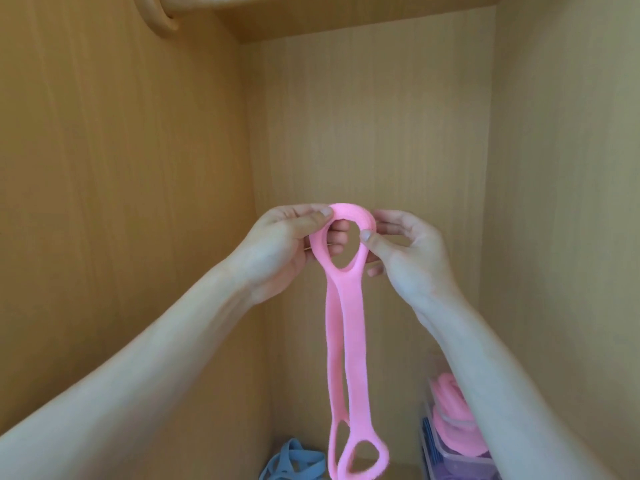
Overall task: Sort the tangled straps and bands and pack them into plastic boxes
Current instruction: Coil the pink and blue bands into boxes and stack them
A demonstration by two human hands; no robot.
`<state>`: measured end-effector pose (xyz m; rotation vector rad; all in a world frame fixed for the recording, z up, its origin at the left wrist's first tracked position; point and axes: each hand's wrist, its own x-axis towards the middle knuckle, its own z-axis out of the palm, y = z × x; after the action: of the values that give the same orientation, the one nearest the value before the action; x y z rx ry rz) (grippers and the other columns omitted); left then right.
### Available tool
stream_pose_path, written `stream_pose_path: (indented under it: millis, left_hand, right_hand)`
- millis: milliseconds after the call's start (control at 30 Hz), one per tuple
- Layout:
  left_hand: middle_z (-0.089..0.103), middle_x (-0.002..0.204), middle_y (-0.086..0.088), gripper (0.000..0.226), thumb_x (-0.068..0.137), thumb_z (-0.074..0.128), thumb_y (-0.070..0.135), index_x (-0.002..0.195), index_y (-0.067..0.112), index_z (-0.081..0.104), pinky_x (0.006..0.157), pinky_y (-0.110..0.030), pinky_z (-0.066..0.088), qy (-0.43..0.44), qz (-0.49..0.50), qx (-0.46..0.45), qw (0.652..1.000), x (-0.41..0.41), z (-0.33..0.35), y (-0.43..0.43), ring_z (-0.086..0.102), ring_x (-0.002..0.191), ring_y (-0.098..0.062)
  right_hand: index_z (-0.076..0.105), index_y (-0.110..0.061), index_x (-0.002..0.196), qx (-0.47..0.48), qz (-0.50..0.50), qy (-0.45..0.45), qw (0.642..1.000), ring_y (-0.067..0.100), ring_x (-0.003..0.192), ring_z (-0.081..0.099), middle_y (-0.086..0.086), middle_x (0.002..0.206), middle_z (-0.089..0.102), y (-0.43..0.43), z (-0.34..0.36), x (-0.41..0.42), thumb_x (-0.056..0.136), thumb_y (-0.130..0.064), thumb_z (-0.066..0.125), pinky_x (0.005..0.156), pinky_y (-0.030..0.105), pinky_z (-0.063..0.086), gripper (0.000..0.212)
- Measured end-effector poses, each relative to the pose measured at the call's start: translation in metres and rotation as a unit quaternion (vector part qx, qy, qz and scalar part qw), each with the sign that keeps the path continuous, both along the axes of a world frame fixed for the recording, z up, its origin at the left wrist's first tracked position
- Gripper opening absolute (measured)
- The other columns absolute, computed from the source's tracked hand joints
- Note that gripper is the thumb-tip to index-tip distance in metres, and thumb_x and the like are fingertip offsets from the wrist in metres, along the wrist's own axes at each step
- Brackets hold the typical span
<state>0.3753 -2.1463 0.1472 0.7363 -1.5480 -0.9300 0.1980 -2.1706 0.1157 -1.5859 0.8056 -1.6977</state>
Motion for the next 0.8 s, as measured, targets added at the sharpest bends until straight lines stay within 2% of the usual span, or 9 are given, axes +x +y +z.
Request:
stream_pose_path:
  millis: [67, 200, 267, 333, 434, 500, 534, 634, 800]
  left_hand:
    - [0.072, 0.095, -0.009, 0.027, 0.103, 0.05, 0.012, 0.113, -0.003, 0.07, 0.084, -0.029, 0.056, -0.002, 0.001, 0.0, 1.0, 0.0, -0.002, -0.001, 0.067, 0.086, -0.018]
    - [0.071, 0.11, -0.016, 0.043, 0.099, 0.052, 0.031, 0.12, -0.003, 0.068, 0.1, -0.041, 0.049, 0.029, -0.014, 0.019, 0.999, -0.001, -0.007, -0.004, 0.066, 0.105, -0.025]
    - [0.064, 0.124, -0.026, 0.063, 0.088, 0.054, 0.039, 0.129, -0.008, 0.059, 0.098, -0.042, 0.047, 0.075, -0.058, 0.047, 0.994, -0.003, -0.015, -0.005, 0.063, 0.113, -0.03]
    - [0.061, 0.124, -0.027, 0.066, 0.074, 0.053, 0.028, 0.131, -0.006, 0.054, 0.088, -0.039, 0.047, 0.09, -0.101, 0.072, 0.988, -0.007, -0.029, -0.007, 0.06, 0.109, -0.032]
    - [0.063, 0.112, -0.013, 0.073, 0.061, 0.048, 0.01, 0.134, 0.001, 0.051, 0.076, -0.028, 0.051, -0.013, -0.12, 0.106, 0.987, -0.017, -0.056, -0.009, 0.062, 0.095, -0.022]
    - [0.065, 0.107, -0.008, 0.062, 0.065, 0.055, 0.008, 0.127, 0.014, 0.057, 0.078, -0.022, 0.052, -0.122, -0.114, 0.111, 0.98, -0.022, -0.074, -0.009, 0.064, 0.094, -0.017]
    - [0.069, 0.107, -0.004, 0.055, 0.069, 0.061, 0.011, 0.123, 0.018, 0.059, 0.084, -0.023, 0.052, -0.169, -0.108, 0.111, 0.973, -0.025, -0.081, -0.01, 0.066, 0.098, -0.015]
    - [0.073, 0.115, 0.004, 0.048, 0.078, 0.073, 0.022, 0.123, 0.024, 0.057, 0.105, -0.041, 0.049, -0.241, -0.07, 0.124, 0.96, -0.031, -0.095, -0.011, 0.067, 0.113, -0.015]
    - [0.073, 0.115, 0.003, 0.024, 0.098, 0.059, 0.014, 0.12, 0.017, 0.066, 0.108, -0.049, 0.047, -0.297, -0.026, 0.12, 0.947, -0.034, -0.102, -0.01, 0.067, 0.114, -0.018]
  right_hand:
    - [0.074, -0.022, 0.088, -0.019, -0.002, 0.022, 1.0, 0.006, 0.061, 0.064, -0.002, 0.085, 0.073, 0.0, 0.0, -0.001, 0.092, -0.009, 0.071, 0.057, 0.021, 0.051, 0.014]
    - [0.075, -0.016, 0.087, -0.037, -0.012, 0.022, 0.999, 0.008, 0.066, 0.064, -0.001, 0.079, 0.073, 0.002, 0.004, -0.002, 0.092, -0.008, 0.071, 0.069, 0.03, 0.056, 0.011]
    - [0.075, -0.018, 0.084, -0.039, -0.014, 0.006, 0.999, 0.012, 0.067, 0.067, -0.001, 0.077, 0.073, 0.003, 0.007, -0.004, 0.092, -0.006, 0.07, 0.071, 0.035, 0.058, 0.015]
    - [0.074, -0.02, 0.082, -0.041, -0.023, -0.007, 0.999, 0.014, 0.068, 0.069, -0.001, 0.076, 0.073, 0.003, 0.01, -0.007, 0.091, -0.006, 0.071, 0.072, 0.038, 0.059, 0.017]
    - [0.074, -0.021, 0.082, -0.043, -0.036, -0.028, 0.998, 0.014, 0.068, 0.068, -0.004, 0.074, 0.072, 0.003, 0.012, -0.012, 0.09, -0.009, 0.073, 0.074, 0.041, 0.06, 0.015]
    - [0.073, -0.023, 0.081, -0.045, -0.038, -0.037, 0.998, 0.013, 0.067, 0.068, -0.007, 0.071, 0.071, 0.004, 0.014, -0.011, 0.09, -0.01, 0.074, 0.074, 0.043, 0.061, 0.016]
    - [0.073, -0.023, 0.08, -0.047, -0.04, -0.038, 0.997, 0.013, 0.066, 0.068, -0.008, 0.07, 0.07, 0.004, 0.014, -0.01, 0.089, -0.01, 0.074, 0.074, 0.044, 0.061, 0.016]
    - [0.072, -0.026, 0.079, -0.052, -0.051, -0.046, 0.996, 0.014, 0.068, 0.069, -0.01, 0.07, 0.07, 0.005, 0.014, -0.01, 0.089, -0.011, 0.075, 0.075, 0.047, 0.061, 0.018]
    - [0.071, -0.029, 0.077, -0.062, -0.067, -0.062, 0.994, 0.012, 0.069, 0.069, -0.011, 0.072, 0.071, 0.006, 0.013, -0.011, 0.089, -0.011, 0.075, 0.076, 0.048, 0.061, 0.022]
